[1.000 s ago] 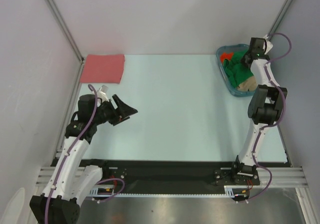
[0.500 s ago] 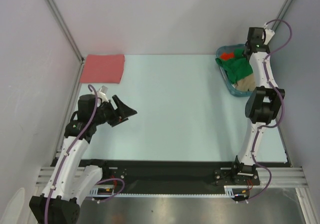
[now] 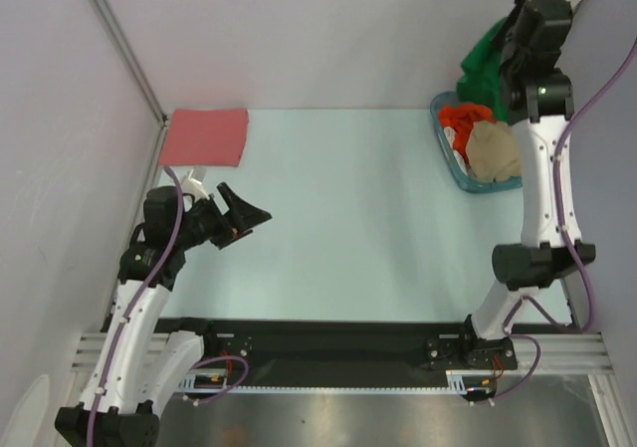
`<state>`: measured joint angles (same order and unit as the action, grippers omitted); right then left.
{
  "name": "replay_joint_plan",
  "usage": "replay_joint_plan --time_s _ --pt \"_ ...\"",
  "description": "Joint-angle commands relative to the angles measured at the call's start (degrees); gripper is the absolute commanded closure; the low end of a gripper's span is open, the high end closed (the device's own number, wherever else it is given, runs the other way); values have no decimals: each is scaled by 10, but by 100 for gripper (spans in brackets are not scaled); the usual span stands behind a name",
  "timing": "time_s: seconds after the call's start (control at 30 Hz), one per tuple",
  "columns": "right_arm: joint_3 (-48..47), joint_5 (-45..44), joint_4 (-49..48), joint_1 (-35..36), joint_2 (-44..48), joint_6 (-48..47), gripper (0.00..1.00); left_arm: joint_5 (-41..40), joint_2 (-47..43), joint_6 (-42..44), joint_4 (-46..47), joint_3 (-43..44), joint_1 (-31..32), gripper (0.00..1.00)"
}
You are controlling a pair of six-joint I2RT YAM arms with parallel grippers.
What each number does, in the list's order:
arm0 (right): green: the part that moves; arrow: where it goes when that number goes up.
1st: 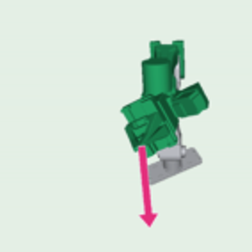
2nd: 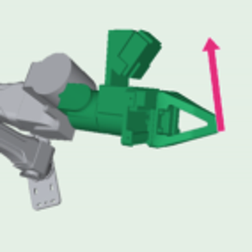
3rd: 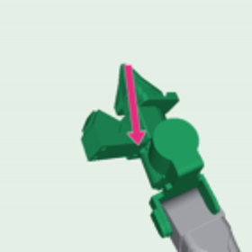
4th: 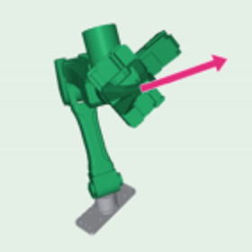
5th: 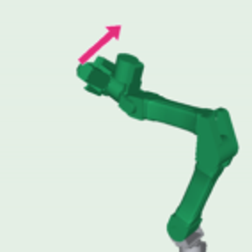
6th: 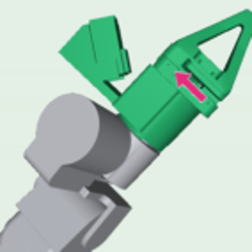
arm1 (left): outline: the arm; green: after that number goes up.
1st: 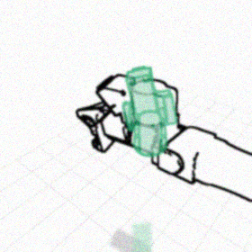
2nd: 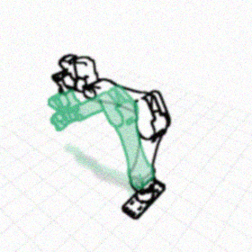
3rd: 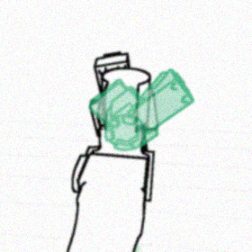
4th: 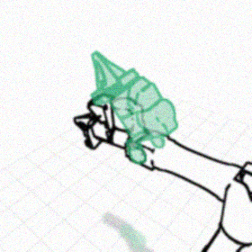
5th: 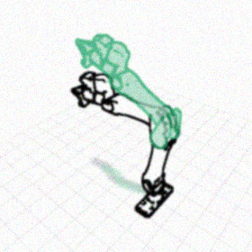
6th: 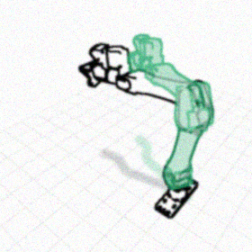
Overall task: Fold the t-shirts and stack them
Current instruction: Move the tshirt to the center of the board
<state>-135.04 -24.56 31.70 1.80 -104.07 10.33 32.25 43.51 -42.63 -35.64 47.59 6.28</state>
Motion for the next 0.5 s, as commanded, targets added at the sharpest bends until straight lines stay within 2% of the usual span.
replay_joint_plan --time_s 0.0,0.03,0.27,0.3,0.33,0.4,0.43,0.47 --pt "73 14 -17 77 109 28 100 9 -18 -39 1 40 -5 10" --pt "113 29 -15 90 155 42 100 4 -18 -44 0 44 -5 10" --pt "425 157 33 252 323 181 98 -34 -13 -26 -32 95 -4 10" --pt "464 180 32 297 339 195 94 -39 -15 -19 -35 100 -3 9" --pt "544 199 32 316 354 214 87 -42 -14 -16 -37 104 -4 8" --pt "606 270 58 343 386 227 72 -42 -10 -9 -42 102 -2 7" --pt "672 293 67 346 398 246 64 -46 -7 -7 -44 96 2 4" --pt "706 326 52 344 411 248 54 -54 -4 -4 -44 91 9 3"
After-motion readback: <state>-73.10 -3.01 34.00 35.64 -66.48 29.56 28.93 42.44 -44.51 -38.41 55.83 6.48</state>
